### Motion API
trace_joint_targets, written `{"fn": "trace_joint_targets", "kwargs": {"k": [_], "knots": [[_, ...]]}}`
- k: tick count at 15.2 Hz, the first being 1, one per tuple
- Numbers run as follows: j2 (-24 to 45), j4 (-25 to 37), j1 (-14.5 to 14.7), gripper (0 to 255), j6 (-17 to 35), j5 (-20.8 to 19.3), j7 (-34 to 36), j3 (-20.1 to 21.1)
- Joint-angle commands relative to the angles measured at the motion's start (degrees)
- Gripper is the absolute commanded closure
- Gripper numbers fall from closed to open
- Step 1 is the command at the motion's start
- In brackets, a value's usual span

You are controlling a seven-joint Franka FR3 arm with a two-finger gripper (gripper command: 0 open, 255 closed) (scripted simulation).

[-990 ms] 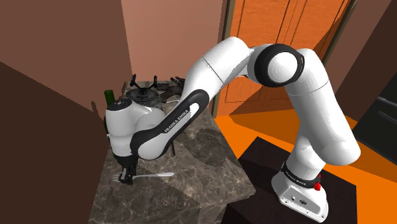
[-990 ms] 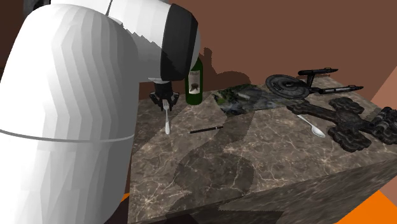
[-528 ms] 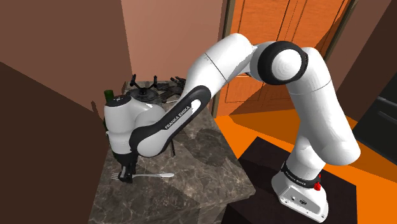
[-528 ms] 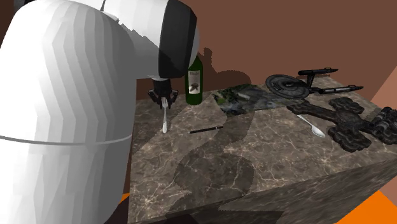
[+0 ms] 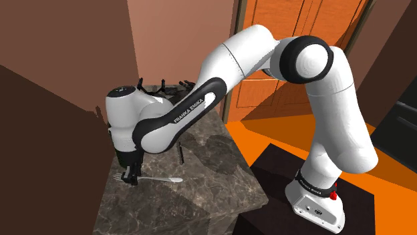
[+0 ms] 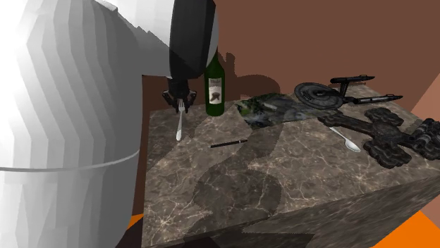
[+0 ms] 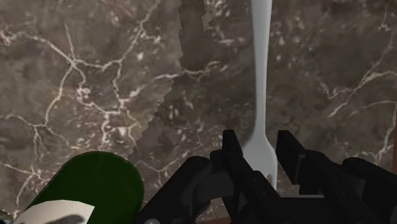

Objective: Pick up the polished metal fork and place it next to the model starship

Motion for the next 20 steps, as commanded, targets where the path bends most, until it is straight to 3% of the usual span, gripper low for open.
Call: {"fn": "trace_joint_targets", "kwargs": {"k": [1,20], "knots": [[-0.9,0.3,-0.2,255,-1.1,0.4,-0.2,0.3],[-7.5,5.4,-1.2,255,-12.6,3.5,-2.0,2.1]]}}
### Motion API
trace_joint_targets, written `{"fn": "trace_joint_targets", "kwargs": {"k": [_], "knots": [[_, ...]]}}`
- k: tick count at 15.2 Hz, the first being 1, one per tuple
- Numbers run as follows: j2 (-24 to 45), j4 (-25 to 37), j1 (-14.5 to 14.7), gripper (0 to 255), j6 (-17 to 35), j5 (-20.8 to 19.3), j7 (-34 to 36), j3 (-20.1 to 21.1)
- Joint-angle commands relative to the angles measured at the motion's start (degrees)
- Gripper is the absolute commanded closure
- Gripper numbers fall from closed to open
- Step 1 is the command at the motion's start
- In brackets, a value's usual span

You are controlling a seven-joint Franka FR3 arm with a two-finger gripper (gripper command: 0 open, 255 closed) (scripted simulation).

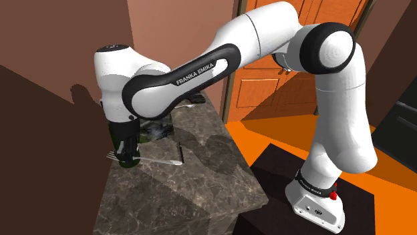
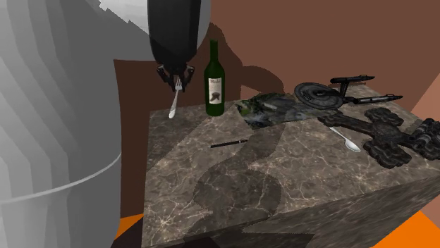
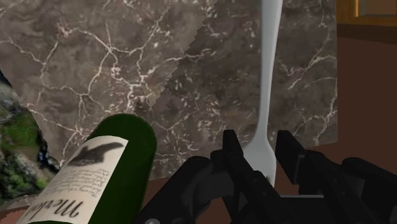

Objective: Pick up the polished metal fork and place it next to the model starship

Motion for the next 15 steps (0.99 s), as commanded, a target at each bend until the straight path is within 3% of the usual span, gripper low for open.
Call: {"fn": "trace_joint_targets", "kwargs": {"k": [1,2,15], "knots": [[-0.3,1.5,0.0,255,-1.7,0.2,-0.2,0.1],[-0.3,1.5,0.0,255,-1.7,0.2,-0.2,0.1],[-4.2,-3.5,-12.5,255,-0.2,3.8,-16.7,-3.3]]}}
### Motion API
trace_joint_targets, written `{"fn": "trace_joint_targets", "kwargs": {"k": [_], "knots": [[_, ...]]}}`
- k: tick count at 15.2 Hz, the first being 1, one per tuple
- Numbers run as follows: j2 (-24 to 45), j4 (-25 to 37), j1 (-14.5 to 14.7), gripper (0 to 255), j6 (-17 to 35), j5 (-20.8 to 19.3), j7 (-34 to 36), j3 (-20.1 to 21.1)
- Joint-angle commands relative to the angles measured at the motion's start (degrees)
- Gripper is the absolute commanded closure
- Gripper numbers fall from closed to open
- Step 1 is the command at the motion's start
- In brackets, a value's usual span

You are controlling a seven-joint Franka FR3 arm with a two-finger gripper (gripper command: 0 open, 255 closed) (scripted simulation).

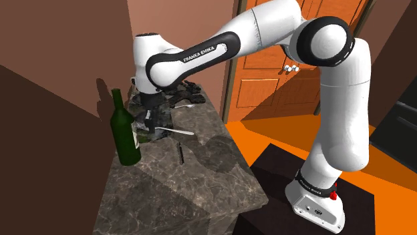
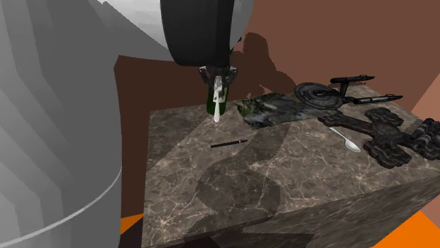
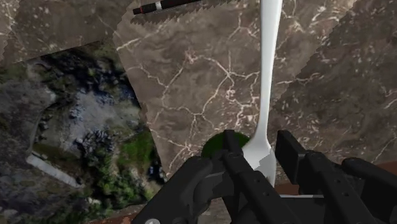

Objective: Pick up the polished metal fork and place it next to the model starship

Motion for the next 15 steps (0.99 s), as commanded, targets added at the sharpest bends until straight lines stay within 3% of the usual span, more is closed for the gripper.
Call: {"fn": "trace_joint_targets", "kwargs": {"k": [1,8,15], "knots": [[0.0,0.1,-1.7,255,-0.1,0.4,-2.5,-0.6],[1.7,3.1,-7.3,255,-1.4,1.2,-11.0,-3.0],[5.9,10.0,-12.2,255,-4.1,1.4,-18.8,-5.2]]}}
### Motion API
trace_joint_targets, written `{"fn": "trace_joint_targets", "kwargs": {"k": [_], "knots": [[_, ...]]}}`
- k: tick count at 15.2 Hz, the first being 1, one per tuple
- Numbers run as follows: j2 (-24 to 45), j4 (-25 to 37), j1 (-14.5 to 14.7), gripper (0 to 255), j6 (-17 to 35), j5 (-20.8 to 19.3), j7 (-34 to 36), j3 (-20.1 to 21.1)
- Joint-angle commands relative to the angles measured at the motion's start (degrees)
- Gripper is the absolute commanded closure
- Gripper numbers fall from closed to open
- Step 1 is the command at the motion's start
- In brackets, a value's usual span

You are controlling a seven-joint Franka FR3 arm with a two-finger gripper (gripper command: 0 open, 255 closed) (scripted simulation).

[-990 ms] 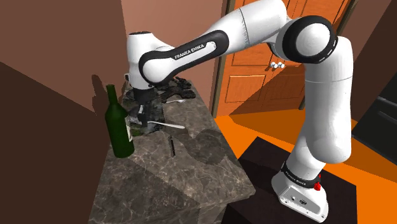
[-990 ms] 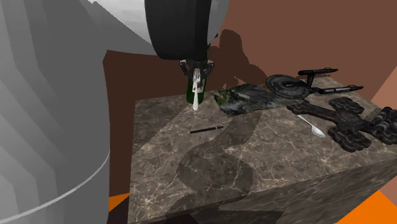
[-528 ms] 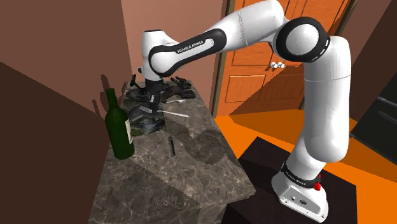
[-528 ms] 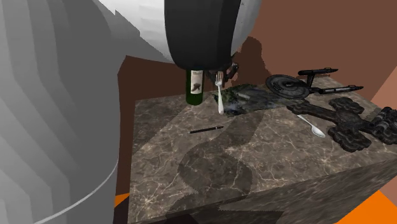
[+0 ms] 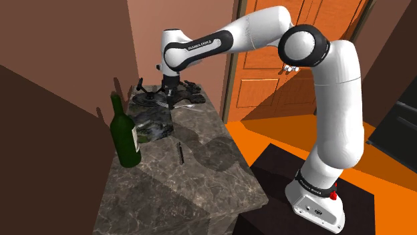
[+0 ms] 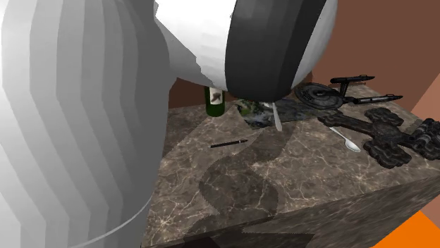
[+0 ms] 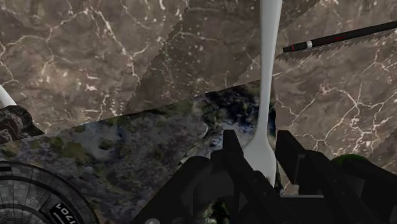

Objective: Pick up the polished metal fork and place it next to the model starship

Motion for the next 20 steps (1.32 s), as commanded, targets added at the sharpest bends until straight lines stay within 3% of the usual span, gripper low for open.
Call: {"fn": "trace_joint_targets", "kwargs": {"k": [1,8,10,11,20], "knots": [[1.5,2.6,-1.3,255,-1.1,0.0,-2.2,-0.6],[9.2,15.3,-5.5,255,-6.2,-0.1,-9.4,-2.6],[12.2,20.3,-6.4,255,-8.3,-0.2,-11.3,-3.1],[15.6,26.1,-7.3,255,-10.8,-0.3,-13.1,-3.6],[16.7,21.1,-7.5,255,-4.6,-0.5,-13.0,-3.8]]}}
